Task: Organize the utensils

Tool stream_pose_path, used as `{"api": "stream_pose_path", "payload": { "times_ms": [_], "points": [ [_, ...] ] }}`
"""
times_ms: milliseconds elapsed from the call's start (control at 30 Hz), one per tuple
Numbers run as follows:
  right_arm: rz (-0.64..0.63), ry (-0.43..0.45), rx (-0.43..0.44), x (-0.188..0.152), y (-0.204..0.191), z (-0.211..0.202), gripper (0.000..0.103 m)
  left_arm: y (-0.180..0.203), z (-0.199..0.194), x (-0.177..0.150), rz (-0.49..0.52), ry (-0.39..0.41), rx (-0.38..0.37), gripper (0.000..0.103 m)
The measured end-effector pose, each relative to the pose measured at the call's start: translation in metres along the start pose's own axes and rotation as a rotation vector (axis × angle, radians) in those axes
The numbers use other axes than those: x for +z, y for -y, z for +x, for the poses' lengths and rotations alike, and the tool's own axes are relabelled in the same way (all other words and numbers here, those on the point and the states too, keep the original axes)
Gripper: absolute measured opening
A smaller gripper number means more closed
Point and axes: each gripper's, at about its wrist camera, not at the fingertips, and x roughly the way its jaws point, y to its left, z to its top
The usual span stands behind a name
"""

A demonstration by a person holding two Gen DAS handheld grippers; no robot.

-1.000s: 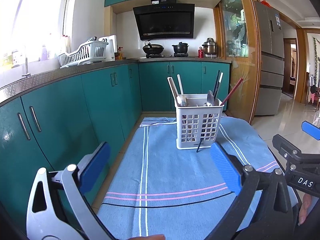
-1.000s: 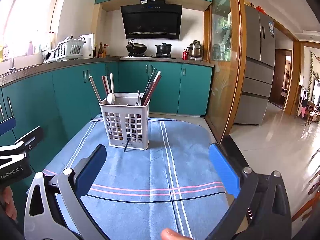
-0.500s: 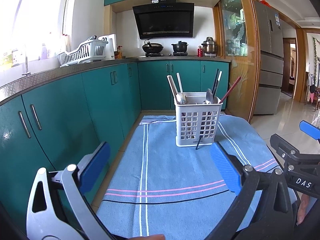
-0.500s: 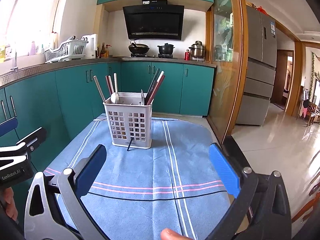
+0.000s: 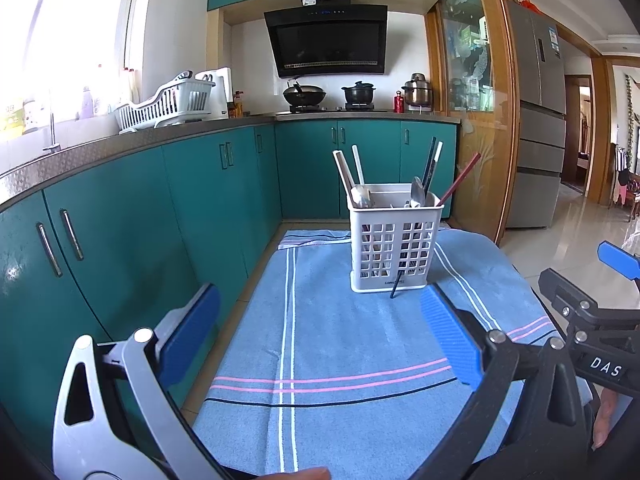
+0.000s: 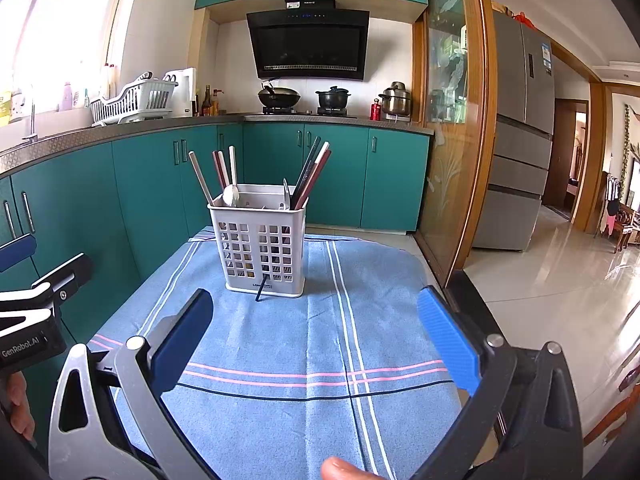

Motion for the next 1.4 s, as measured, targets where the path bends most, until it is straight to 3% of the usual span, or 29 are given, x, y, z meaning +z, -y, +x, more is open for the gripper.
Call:
{"api": "stream_pose_path", "payload": {
  "times_ms": [1400],
  "points": [
    [0.003,-0.022,0.003,-0.011,0.006,0.006,0.100,0.005,0.006,-0.009,0.011,-0.015,-0.024,0.099]
  ]
}}
